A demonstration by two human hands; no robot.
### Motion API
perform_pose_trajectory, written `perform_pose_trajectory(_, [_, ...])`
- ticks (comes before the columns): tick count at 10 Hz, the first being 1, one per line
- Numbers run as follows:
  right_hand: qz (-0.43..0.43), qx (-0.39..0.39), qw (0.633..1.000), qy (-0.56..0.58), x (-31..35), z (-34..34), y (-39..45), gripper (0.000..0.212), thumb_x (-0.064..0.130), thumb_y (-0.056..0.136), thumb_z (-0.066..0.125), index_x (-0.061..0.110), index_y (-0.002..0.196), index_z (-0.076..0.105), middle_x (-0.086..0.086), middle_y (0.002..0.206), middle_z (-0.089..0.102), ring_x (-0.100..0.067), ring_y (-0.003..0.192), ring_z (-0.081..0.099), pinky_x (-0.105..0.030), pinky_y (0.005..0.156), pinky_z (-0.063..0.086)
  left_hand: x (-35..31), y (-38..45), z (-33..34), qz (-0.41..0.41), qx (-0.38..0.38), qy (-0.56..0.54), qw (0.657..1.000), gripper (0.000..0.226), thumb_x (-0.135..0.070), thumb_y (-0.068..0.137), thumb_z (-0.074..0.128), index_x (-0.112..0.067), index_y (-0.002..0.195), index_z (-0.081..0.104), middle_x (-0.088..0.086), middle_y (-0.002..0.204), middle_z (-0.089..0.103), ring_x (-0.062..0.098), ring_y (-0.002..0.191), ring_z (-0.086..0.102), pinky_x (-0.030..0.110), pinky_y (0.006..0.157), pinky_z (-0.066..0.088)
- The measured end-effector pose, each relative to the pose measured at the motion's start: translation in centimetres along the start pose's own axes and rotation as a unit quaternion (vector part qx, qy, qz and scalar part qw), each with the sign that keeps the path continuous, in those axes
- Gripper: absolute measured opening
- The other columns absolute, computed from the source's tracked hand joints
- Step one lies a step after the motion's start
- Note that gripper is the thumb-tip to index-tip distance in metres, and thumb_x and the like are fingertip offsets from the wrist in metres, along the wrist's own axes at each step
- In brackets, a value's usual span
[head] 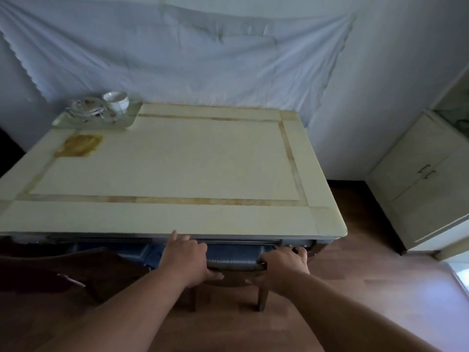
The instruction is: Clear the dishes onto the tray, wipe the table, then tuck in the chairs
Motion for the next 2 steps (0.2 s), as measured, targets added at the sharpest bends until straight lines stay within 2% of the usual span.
perform_pose_trajectory(1, [-0.012,-0.023,0.987,0.159,-0.7,-0.3,-0.7,0.092,0.107,0.072,0.041,0.045,0.135,0.068,0.017,0.129,0.073,-0.019,0.132,0.060,-0.045,0.113,0.031,0.8,-0.6,-0.6,-0.006,0.079,-0.139,0.987,0.090,-0.087,0.074,0.070,-0.030,0.144,0.061,-0.001,0.142,0.064,0.026,0.134,0.056,0.048,0.116,0.042])
perform_pose_trajectory(2, [0.006,-0.130,0.908,0.398,-2.8,-2.3,-2.3,0.093,0.113,0.063,0.036,0.039,0.107,0.072,0.026,0.086,0.069,-0.017,0.103,0.070,-0.029,0.086,0.048,2.0,-1.4,-1.8,-0.058,0.091,-0.433,0.895,0.080,-0.055,0.079,0.090,-0.026,0.147,0.060,0.003,0.149,0.061,0.024,0.134,0.059,0.038,0.106,0.049])
Point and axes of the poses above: each hand's wrist, its own y-axis towards the middle knuckle, its own z-axis out of the palm, x = y × z, the point moved 7 cm from there along y, towards the middle knuckle
